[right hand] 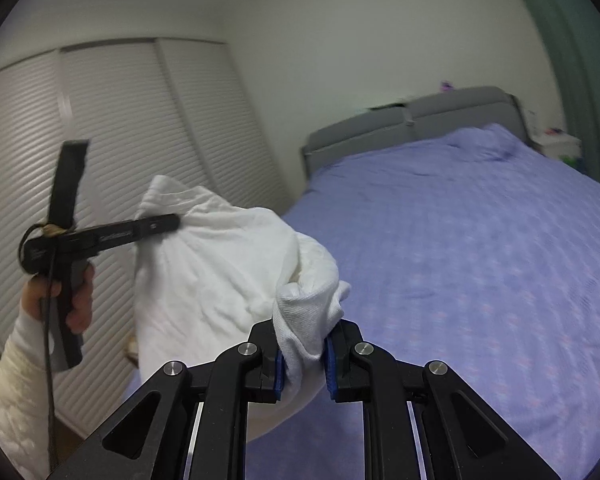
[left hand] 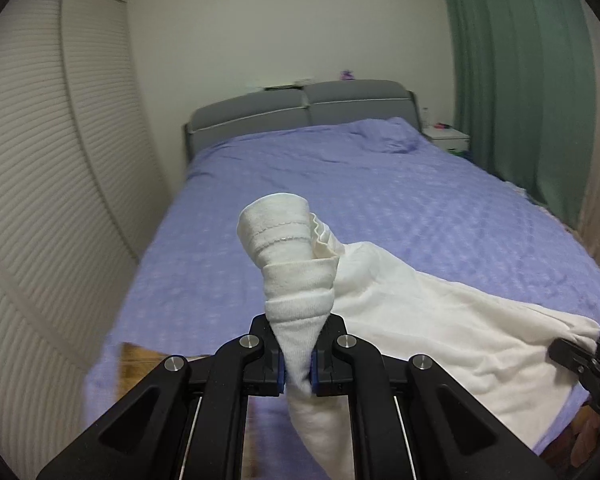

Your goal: Fold small clothes

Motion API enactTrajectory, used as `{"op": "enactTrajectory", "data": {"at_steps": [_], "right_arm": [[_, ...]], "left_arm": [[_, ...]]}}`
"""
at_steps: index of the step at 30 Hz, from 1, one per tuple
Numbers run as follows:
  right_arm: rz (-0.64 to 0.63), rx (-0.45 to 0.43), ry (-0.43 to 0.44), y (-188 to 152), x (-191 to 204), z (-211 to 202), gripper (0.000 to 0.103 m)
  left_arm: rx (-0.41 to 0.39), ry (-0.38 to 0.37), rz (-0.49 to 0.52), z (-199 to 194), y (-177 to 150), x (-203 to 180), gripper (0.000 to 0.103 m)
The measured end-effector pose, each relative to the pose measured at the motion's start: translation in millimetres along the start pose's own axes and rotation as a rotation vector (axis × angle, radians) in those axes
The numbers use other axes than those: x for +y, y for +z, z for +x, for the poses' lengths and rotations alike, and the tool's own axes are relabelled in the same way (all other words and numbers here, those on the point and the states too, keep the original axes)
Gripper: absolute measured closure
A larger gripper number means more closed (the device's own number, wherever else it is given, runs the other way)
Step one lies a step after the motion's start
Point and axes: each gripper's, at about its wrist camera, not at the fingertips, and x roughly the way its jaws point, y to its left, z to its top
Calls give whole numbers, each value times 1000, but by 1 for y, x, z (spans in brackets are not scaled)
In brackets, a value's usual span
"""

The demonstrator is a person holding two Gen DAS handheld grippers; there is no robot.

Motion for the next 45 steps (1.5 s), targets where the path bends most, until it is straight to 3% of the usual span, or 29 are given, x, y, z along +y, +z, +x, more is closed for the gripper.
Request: {"op": "enactTrajectory", "data": {"at_steps": [2,6,9,12,17,22,27,31,32,35,38,41,45], "right_arm": [[-24,0,36,0,32,13,86],[-90,-2,113,-8,70,2,86],[-174,15,144,-7,74,14,86],[-236,48,168,4,71,43,86],[-149,110,166,0,87,87,86],[-113,115,137,-29,100,92,86],[-80,169,121,-76,125,95,86],[-81,144,110,-100,130,99,83],[-72,139,101,-100,129,101,81],[-35,134,41,-100,120,109,56],[1,124,-15,-99,111,106,41],[14,154,-4,-101,106,114,39],[10,186,22,-107,109,116,39]], "left_arm": [[-8,23,1,-3,-2,27,93],[2,86,-26,1,-8,93,93],[13,139,-91,6,-18,148,93],[15,149,-136,11,-26,189,93],[70,99,-200,43,-31,253,92],[100,7,-136,83,-36,249,92],[178,2,-65,120,-53,242,91],[242,69,-5,145,-72,231,86],[238,96,10,146,-76,231,78],[200,192,51,151,-83,226,57],[183,251,41,152,-82,225,52],[167,311,-11,145,-82,231,47],[88,303,-74,104,-93,226,45]]}}
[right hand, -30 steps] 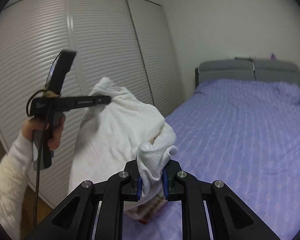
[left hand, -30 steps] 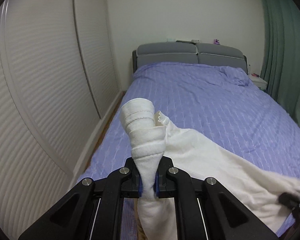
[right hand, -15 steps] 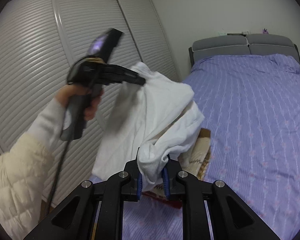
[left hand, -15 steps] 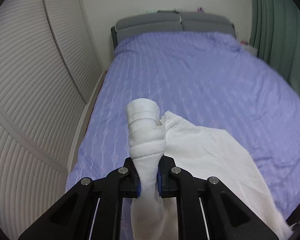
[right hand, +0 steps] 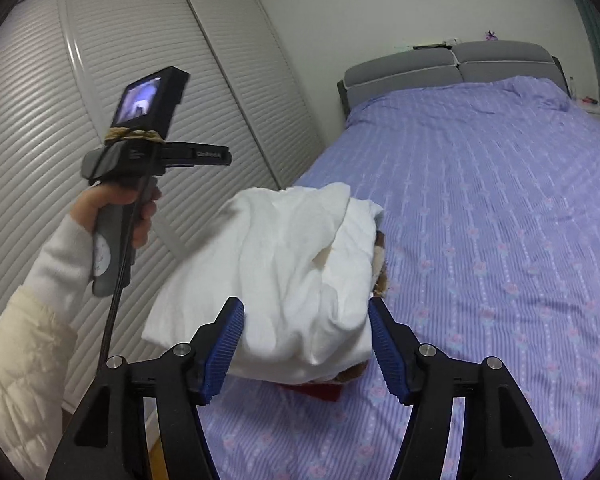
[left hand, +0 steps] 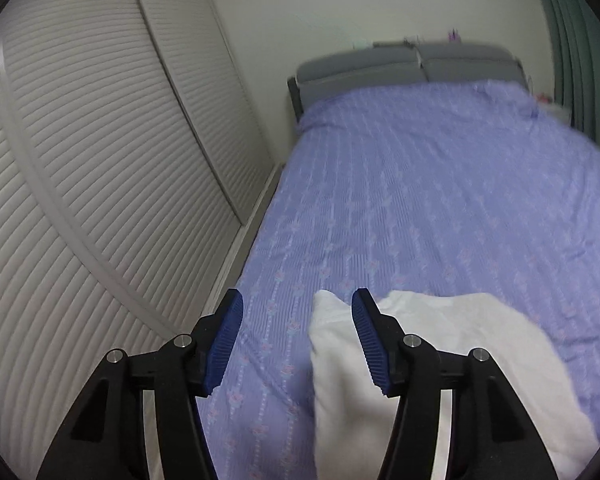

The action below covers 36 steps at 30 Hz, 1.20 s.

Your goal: Fold small clothes

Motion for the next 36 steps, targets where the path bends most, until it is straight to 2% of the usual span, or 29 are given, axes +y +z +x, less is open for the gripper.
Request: {"op": "enactTrajectory", "data": {"at_steps": [1,3,5,8,11,14,17,20,22,25,28,31,33,36], "right_arm": [[-6,1,2,0,0,0,39],[-16,-8,15,0,0,-5,39],[-35,-29,26,-1,1,-11,34],[-110,-70,20,-9,6,-30,22],[-194,-99,-17,-13,6,-53,16],[-188,-105,-13,-14,-7,-76,13],[-184,-130,-81,-13,-30,-105,9],[-215,-160,-159,-16,-53,-135,7],[-234,-168,-210,-20,-68,-152,6],[-217,-158,-259,-29,-94,-182,6],[-194,-161,-324,-39,-116,-213,5],[-189,-161,-367,-50,-135,-244,3],[-193,-155,-407,-58,-148,-263,3],[-175,-164,-440,-69,-168,-287,3]], "left_arm": [[-17,9,-7,-10,-5,1,40],[-66,24,-7,-36,-20,-1,38],[-101,38,18,-65,-45,-8,31],[-136,57,17,-101,-77,-19,30],[-144,98,-27,-129,-100,-28,24],[-168,150,-59,-162,-128,-42,19],[-163,162,-90,-189,-162,-62,16],[-157,108,-110,-209,-185,-87,16],[-164,31,-124,-224,-199,-109,14],[-178,-29,-80,-245,-213,-155,12],[-202,-71,-30,-268,-219,-203,12],[-228,-126,-4,-286,-216,-243,5],[-243,-160,25,-296,-217,-270,4],[-256,-170,55,-313,-225,-303,4]]}}
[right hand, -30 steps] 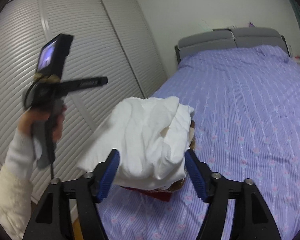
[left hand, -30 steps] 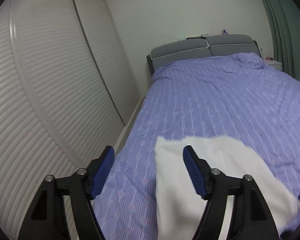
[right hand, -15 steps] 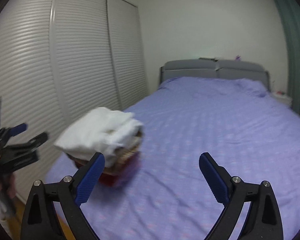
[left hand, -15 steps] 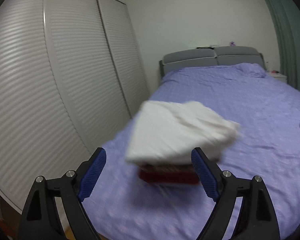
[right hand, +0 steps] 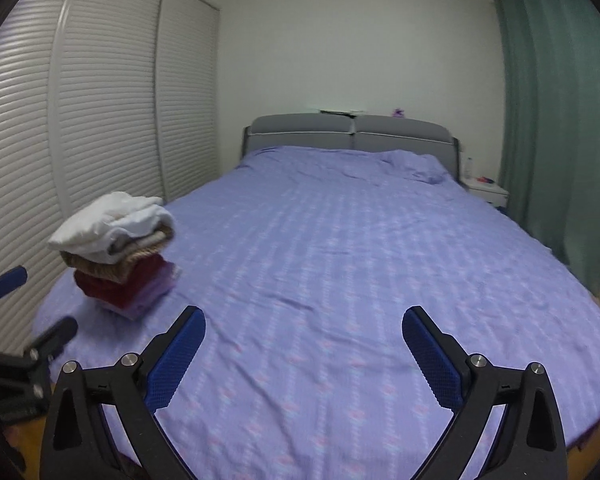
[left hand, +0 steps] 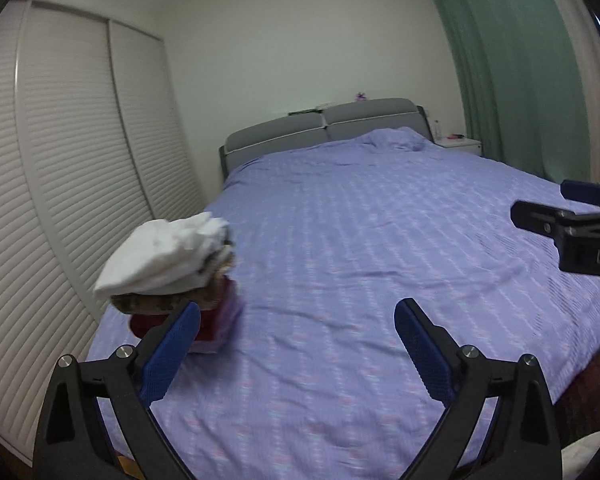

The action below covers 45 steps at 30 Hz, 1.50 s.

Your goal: Fold small clothes

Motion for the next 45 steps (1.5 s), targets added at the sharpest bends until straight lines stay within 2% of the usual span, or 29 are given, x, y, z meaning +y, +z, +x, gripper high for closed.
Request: {"op": "enactTrajectory", "data": {"at_steps": [7,9,16,21,26,32,45], "right_arm": [[27,0,-47,-32,-47,-30,3],[37,-8,-74,-42,-59,-37,3],[102,11,-81,-60,-92,-46,3],[125,8,-97,-66,-105,-49,3],[121,6,-98,-65,-106,-49,3],[116,11,-92,-64,-104,-46,3],[103,30,-83,-66,-100,-43,3]], "left_arm": [[-26,35,-5,-20,0,-51,0],[-22,16,-38,-24,-1,-58,0],[-10,-21,-94,-22,4,-74,0],[9,-58,-91,-15,7,-86,0],[37,-88,-99,-9,5,-91,0],[36,-137,-122,-8,5,-88,0],[42,-125,-149,-8,4,-82,0]]}}
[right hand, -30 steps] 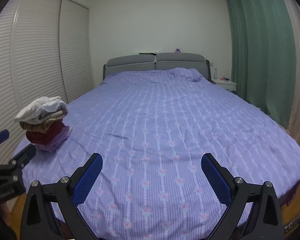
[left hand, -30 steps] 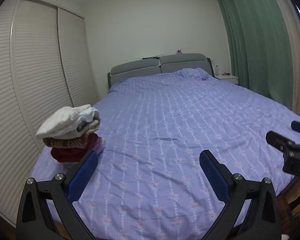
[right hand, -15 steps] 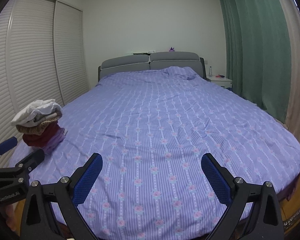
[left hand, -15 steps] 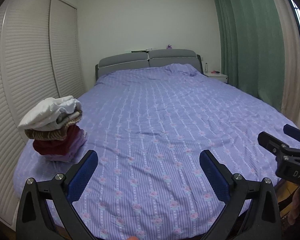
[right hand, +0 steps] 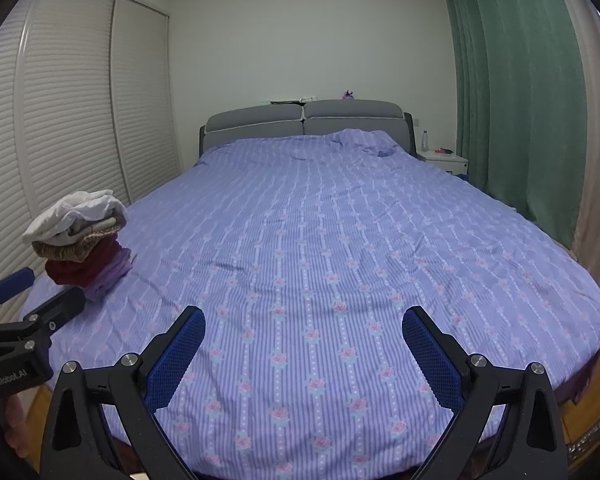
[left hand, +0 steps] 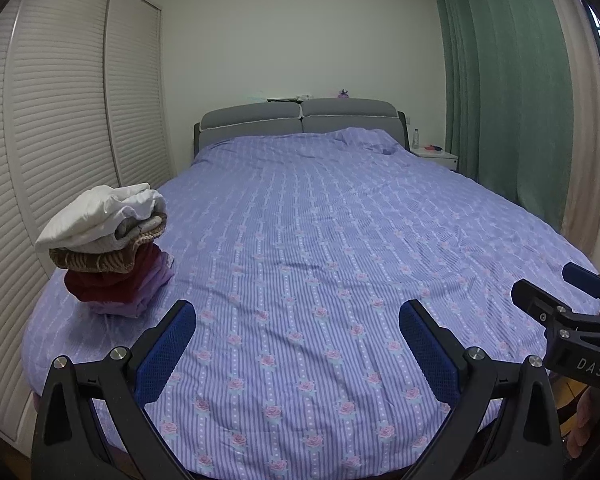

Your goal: Fold small clothes

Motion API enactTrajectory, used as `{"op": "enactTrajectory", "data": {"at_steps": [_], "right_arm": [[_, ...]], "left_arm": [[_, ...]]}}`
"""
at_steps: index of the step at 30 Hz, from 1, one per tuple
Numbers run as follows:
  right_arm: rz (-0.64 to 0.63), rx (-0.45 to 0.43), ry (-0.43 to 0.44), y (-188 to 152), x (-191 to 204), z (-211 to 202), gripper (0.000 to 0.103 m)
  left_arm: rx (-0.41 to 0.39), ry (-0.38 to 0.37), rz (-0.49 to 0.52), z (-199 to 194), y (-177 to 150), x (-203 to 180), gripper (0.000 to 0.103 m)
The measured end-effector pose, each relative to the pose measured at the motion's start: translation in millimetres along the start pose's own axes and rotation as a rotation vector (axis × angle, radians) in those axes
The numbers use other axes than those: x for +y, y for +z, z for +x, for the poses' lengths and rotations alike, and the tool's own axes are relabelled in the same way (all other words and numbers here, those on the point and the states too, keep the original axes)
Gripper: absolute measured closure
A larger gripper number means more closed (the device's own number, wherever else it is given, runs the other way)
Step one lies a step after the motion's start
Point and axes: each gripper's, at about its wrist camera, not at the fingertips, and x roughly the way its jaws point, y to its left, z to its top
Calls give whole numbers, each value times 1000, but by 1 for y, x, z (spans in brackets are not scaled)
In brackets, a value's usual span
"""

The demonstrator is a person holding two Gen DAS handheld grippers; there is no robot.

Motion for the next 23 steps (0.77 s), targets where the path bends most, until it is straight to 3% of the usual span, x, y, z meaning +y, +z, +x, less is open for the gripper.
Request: {"op": "enactTrajectory", "data": {"at_steps": [23], "right_arm": [[-4,2,3,-2,4,-3,3]], "left_arm": [[-12,5,24,-7,1,-4,0]]}}
